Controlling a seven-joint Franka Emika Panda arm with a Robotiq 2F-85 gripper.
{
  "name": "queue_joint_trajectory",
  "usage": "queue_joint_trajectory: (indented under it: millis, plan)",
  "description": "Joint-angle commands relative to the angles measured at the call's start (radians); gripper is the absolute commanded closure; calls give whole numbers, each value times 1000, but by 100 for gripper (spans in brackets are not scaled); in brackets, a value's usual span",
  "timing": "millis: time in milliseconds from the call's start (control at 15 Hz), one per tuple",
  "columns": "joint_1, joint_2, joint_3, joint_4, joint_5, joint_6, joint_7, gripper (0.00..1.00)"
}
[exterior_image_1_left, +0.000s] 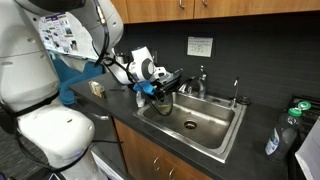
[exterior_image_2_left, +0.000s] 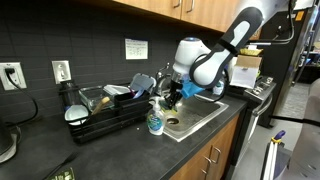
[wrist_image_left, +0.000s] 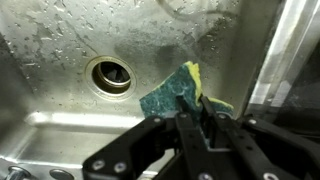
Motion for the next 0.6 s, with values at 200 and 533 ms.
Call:
queue_joint_trajectory:
  millis: [200, 533]
  plan:
    - [-52, -60, 64, -4, 60, -77, -60, 96]
    - [-86, -75, 110, 12, 89, -141, -72, 96]
